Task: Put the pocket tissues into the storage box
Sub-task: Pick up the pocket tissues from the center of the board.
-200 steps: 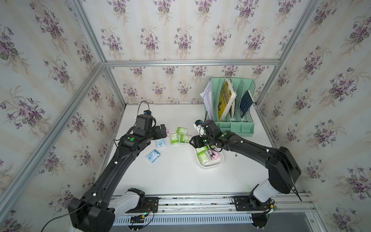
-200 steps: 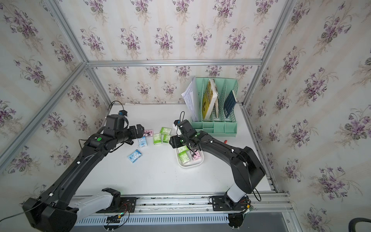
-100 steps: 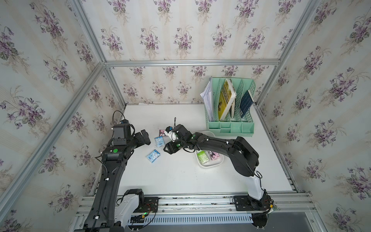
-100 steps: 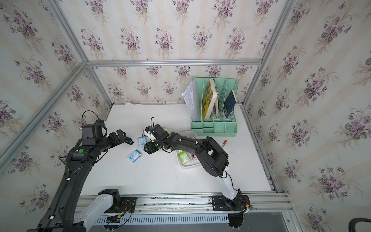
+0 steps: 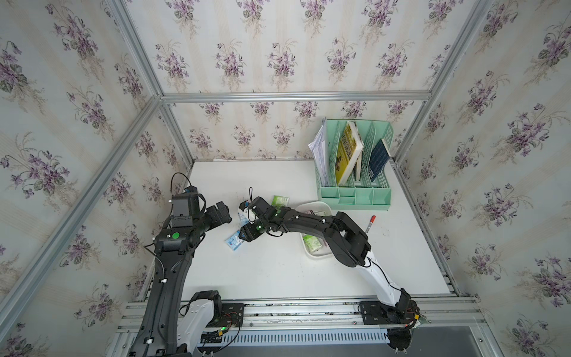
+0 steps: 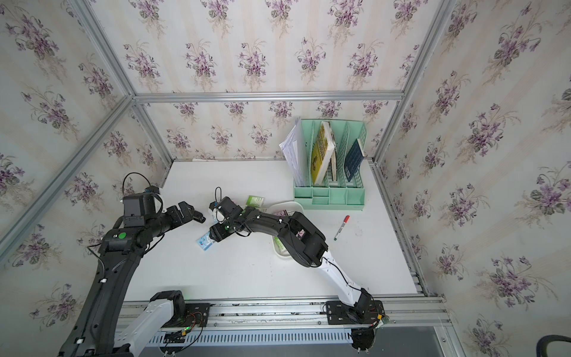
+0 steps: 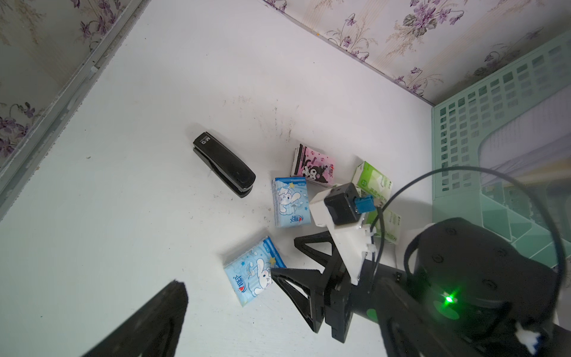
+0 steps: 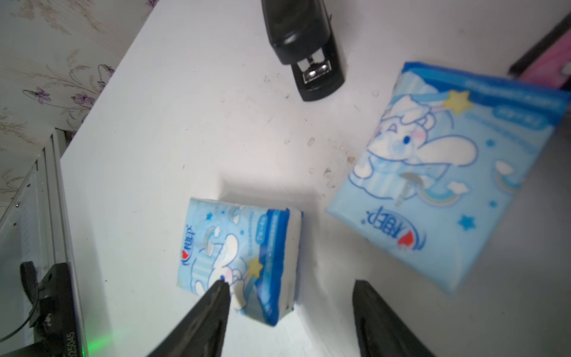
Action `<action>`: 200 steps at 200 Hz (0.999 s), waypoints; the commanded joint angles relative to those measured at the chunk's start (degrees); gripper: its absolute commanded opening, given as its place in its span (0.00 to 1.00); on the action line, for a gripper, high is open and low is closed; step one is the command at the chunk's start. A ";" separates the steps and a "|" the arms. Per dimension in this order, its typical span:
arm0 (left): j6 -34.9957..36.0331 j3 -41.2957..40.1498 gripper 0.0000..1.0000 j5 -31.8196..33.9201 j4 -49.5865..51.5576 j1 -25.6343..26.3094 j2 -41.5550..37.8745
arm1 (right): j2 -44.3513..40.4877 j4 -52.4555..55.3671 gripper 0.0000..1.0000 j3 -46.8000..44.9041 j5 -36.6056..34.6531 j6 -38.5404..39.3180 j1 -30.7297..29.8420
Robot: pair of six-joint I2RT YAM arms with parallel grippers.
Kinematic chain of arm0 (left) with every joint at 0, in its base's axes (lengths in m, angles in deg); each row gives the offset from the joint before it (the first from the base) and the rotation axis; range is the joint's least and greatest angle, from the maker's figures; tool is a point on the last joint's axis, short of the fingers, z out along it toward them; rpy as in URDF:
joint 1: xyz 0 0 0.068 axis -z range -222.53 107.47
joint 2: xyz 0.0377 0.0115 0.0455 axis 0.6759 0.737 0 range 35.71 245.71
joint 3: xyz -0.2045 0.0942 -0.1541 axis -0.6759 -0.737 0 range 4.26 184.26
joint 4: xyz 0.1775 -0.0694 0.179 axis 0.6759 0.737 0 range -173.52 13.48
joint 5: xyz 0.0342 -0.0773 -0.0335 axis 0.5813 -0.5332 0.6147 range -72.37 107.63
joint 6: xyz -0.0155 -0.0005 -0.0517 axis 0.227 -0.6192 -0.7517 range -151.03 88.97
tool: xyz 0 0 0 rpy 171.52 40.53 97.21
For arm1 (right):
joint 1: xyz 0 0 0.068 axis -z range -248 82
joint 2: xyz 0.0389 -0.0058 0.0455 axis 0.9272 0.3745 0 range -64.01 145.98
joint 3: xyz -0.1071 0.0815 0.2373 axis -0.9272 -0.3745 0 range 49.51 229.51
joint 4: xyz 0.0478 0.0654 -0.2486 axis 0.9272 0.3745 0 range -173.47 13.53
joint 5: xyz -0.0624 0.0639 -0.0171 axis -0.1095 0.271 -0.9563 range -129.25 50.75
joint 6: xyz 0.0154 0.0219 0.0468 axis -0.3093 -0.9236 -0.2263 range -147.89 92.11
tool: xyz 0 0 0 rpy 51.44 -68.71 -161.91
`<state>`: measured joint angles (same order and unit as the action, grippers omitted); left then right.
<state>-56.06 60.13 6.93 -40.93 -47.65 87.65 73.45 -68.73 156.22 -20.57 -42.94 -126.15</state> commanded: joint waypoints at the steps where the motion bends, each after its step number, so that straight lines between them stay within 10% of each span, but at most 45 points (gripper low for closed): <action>1: 0.64 0.29 0.99 -0.81 -0.25 -0.03 0.00 | 1.66 1.95 0.67 2.18 -0.40 0.20 -0.23; 200: 2.10 1.52 0.99 0.86 1.86 -0.22 -1.76 | 2.82 -0.60 0.63 6.10 2.67 -1.87 -1.93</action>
<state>-54.97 61.16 7.04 -39.49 -47.74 85.99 75.75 -68.29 161.45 -18.82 -44.27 -127.88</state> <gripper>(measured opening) 0.988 0.625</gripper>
